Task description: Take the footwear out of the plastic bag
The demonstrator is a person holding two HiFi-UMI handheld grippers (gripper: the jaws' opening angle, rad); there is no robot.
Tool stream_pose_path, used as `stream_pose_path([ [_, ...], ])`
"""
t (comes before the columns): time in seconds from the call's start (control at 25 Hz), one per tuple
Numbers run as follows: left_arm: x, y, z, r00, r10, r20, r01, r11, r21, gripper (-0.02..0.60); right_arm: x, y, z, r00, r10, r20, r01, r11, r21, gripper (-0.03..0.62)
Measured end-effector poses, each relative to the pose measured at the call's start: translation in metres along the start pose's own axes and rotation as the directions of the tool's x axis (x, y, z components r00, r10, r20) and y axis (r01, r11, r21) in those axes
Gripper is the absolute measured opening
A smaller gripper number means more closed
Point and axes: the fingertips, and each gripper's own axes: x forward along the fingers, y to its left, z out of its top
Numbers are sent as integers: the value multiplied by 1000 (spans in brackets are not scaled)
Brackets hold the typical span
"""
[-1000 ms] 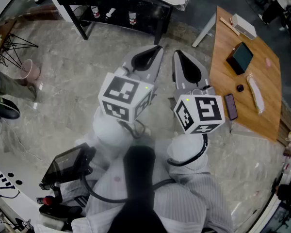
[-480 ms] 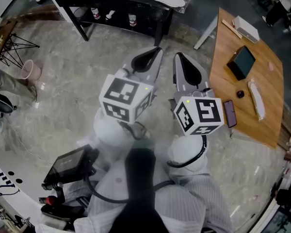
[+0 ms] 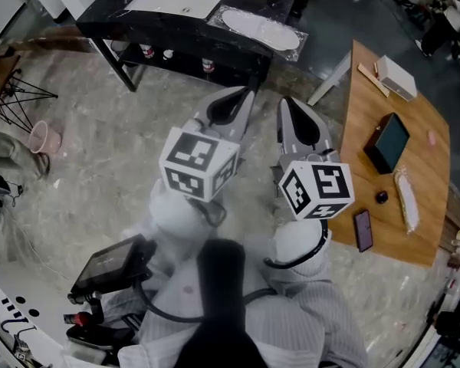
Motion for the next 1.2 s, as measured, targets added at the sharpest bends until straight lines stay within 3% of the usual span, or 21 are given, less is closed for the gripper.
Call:
stream_pose_path([
  [0.2, 80, 84, 24, 998, -54, -32, 54, 999, 10, 0, 110, -29, 16, 1000, -28, -2, 28, 1000, -1, 14],
  [0.28, 87, 108, -23, 997, -67, -47, 67, 998, 0, 1, 129, -28, -30, 999, -37, -19, 37, 999, -5, 14],
  [0.4, 63, 127, -162, 995, -77, -63, 74, 996, -56, 2, 117, -14, -162, 997, -46, -60, 44, 999, -28, 14],
  [0.48, 60, 136, -232, 993, -93, -78, 85, 992, -92, 2, 114, -16, -228, 994, -56, -92, 54, 998, -31, 14],
  [0.56, 78, 150, -261, 989, -105, -100, 94, 989, -113, 2, 128, -35, -255, 990, -70, -119, 68, 997, -21, 14],
  [0.72, 141, 182, -270, 978, -127, -168, 106, 986, -128, 2, 169, -99, -268, 977, -86, -194, 84, 996, -18, 14],
  [0.84, 178, 207, -282, 951, -163, -262, 125, 980, -156, 2, 188, -147, -289, 952, -73, -296, 86, 996, 32, 14],
  [1.04, 216, 256, -304, 900, -231, -370, 138, 956, -260, 3, 192, -217, -329, 904, 11, -427, 88, 974, 211, 17],
  [1.12, 225, 271, -318, 860, -292, -419, 157, 932, -327, 21, 188, -239, -343, 887, 38, -461, 101, 957, 272, 57],
  [1.2, 230, 283, -336, 812, -356, -462, 166, 901, -402, 80, 180, -254, -359, 869, 61, -492, 122, 935, 333, 76],
])
